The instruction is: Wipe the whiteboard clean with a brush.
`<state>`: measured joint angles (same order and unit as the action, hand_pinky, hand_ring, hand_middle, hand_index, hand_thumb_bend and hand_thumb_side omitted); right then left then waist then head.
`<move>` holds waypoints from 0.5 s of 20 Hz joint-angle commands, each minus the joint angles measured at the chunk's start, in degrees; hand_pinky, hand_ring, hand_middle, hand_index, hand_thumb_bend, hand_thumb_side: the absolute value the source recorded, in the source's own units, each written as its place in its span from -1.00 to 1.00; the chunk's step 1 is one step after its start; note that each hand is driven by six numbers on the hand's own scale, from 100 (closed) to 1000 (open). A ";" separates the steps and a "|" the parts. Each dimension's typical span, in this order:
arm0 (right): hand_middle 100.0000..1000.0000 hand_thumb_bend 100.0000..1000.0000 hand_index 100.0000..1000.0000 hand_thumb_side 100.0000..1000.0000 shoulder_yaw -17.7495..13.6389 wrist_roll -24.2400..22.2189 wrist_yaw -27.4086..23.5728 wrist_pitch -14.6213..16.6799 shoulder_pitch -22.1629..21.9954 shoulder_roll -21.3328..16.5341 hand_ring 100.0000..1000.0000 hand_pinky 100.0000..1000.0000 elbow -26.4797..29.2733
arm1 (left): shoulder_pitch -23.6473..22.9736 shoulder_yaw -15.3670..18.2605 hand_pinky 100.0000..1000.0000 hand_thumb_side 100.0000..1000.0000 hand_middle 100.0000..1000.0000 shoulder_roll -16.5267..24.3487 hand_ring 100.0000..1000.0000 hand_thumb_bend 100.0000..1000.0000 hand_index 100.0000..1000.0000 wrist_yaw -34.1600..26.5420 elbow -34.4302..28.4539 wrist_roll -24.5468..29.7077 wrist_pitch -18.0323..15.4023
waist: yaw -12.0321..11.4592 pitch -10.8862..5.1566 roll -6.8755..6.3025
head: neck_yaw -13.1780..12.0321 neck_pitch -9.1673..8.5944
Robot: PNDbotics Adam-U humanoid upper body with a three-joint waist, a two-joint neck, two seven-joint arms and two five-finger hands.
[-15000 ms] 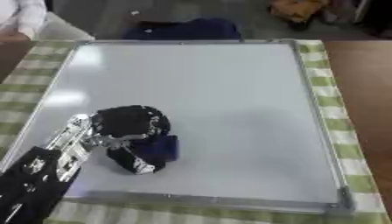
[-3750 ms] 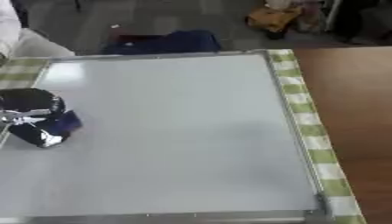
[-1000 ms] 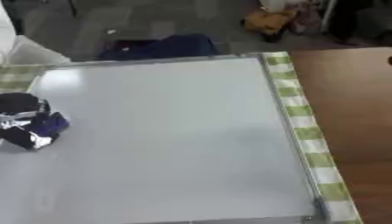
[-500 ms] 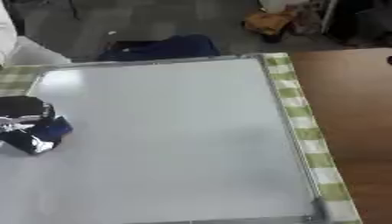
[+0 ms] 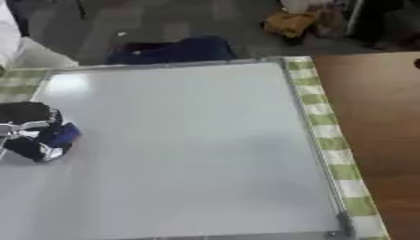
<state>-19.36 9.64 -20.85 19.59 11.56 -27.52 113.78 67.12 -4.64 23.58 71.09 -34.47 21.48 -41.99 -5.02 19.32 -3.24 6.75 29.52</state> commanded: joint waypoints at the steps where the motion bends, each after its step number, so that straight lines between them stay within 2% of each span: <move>1: -0.14 -1.00 -0.01 1.00 -0.47 0.13 -0.17 -0.14 0.19 -1.40 0.08 0.30 0.81 | 0.82 -0.88 0.28 0.16 -0.70 0.76 -0.13 -1.00 -0.84 -2.20 -1.85 7.44 -6.38 | -0.08 -1.57 0.25 | 0.18 0.20; 5: -0.14 -1.00 -0.01 1.00 -0.45 0.07 -0.19 -0.17 0.20 -1.41 0.08 0.30 0.81 | 0.67 -1.55 0.28 0.16 -0.70 0.94 -0.13 -1.00 -0.84 -4.01 -3.06 9.01 -6.53 | -0.06 -1.57 0.22 | 0.16 0.09; 10: -0.14 -1.00 -0.01 1.00 -0.49 -0.01 -0.21 -0.15 0.15 -1.37 0.08 0.30 0.81 | 0.67 -0.79 0.33 0.13 -0.65 1.78 -0.10 -1.00 -0.84 -1.58 -3.96 7.79 -3.56 | 0.02 -1.48 0.18 | 0.25 -0.09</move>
<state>-19.36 9.62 -20.85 19.56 11.55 -27.52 113.78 66.97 -6.03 23.26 68.86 -37.22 23.38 -40.08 -5.00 19.26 -3.23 6.86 29.61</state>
